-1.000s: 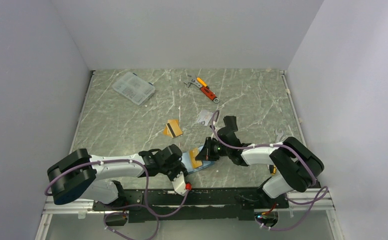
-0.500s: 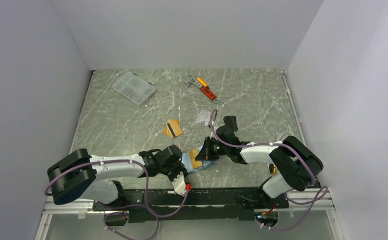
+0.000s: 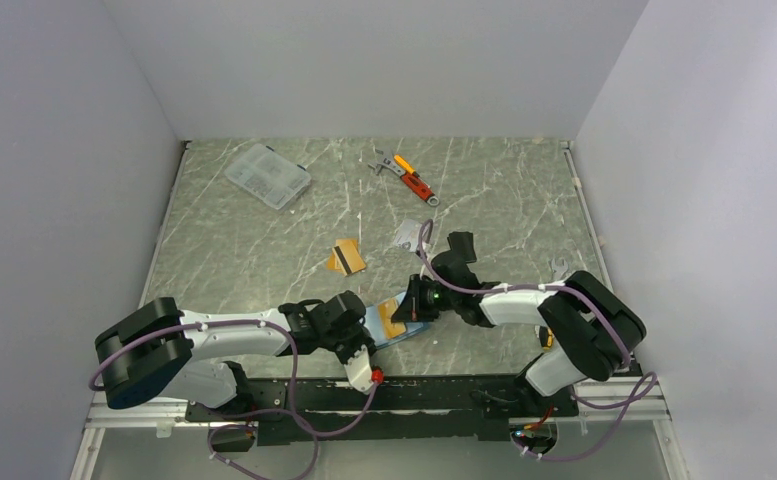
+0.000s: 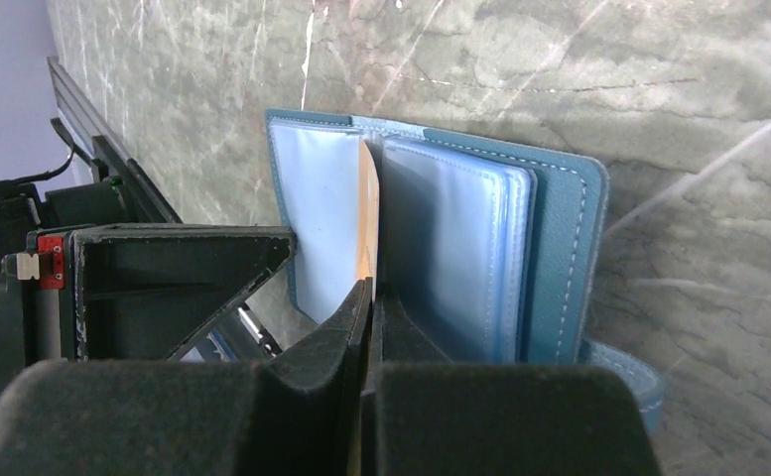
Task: Put the credit cards into the card holder
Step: Insert the credit card into the card holder.
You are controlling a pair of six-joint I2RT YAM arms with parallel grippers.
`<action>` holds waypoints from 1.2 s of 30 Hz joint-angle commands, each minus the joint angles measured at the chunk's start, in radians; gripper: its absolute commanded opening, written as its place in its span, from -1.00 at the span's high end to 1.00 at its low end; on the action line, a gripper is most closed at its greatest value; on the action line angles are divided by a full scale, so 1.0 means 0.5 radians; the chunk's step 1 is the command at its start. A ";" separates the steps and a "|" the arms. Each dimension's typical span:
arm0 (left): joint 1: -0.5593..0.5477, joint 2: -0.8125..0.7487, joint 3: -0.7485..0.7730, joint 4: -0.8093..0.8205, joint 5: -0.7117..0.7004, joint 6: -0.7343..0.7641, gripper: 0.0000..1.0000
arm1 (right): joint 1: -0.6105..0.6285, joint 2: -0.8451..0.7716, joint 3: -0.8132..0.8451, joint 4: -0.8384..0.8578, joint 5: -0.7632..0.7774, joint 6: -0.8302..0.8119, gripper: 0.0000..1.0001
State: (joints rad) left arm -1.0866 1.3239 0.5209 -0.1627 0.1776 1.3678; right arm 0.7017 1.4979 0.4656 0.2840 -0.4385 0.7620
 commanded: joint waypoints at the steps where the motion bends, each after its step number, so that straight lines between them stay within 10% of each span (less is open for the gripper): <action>1: -0.046 0.034 -0.042 -0.159 0.146 -0.031 0.54 | 0.025 0.116 0.020 -0.153 -0.015 -0.102 1.00; 36: -0.056 0.024 -0.066 -0.157 0.128 -0.004 0.63 | 0.031 0.199 0.146 -0.539 -0.034 -0.339 1.00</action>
State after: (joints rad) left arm -1.1015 1.3193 0.5198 -0.1772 0.1795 1.3682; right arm 0.7036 1.5368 0.5388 0.1825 -0.4816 0.6724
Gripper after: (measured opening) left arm 0.189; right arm 0.008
